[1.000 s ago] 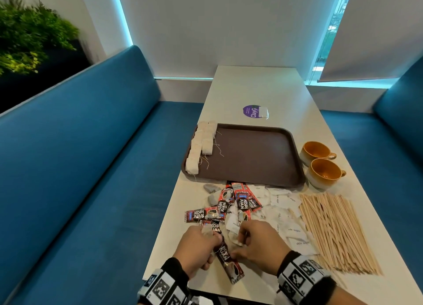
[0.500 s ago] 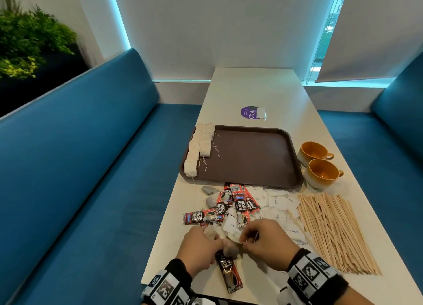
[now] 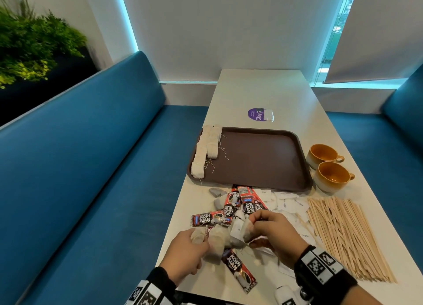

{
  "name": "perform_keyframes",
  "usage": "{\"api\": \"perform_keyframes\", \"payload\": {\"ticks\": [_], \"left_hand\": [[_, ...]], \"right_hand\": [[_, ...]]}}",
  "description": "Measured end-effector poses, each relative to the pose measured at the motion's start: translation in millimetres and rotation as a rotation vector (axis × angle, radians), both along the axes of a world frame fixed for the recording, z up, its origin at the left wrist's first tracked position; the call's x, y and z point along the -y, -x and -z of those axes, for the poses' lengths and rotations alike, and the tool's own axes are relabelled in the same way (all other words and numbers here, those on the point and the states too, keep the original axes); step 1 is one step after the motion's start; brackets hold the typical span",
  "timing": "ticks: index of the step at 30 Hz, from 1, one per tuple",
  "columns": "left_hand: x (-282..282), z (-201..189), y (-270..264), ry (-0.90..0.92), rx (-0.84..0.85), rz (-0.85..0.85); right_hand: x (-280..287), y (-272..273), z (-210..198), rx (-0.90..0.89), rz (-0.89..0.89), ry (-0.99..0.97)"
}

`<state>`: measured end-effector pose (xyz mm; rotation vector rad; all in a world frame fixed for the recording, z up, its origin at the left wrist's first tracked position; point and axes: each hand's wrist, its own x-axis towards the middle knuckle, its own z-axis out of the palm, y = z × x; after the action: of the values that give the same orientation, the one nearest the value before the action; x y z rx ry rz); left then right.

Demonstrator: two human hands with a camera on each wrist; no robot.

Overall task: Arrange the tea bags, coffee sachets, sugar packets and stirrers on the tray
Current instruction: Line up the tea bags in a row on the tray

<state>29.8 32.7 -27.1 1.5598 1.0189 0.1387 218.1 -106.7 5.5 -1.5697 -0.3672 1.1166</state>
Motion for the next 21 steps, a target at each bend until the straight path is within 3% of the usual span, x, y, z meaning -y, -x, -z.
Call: {"api": "perform_keyframes", "payload": {"ticks": [7, 12, 18, 21], "left_hand": [[-1, 6, -5, -0.077, 0.018, 0.091], [-4, 0, -2, -0.022, 0.164, 0.038], [-6, -2, -1, 0.037, 0.325, -0.088], [-3, -3, -2, 0.059, 0.422, -0.145]], "right_hand": [[-5, 2, -2, -0.235, 0.124, -0.018], [-7, 3, 1, -0.16, 0.07, -0.007], [-14, 12, -3, 0.06, -0.072, -0.117], [-21, 23, -10, -0.037, -0.091, -0.249]]}}
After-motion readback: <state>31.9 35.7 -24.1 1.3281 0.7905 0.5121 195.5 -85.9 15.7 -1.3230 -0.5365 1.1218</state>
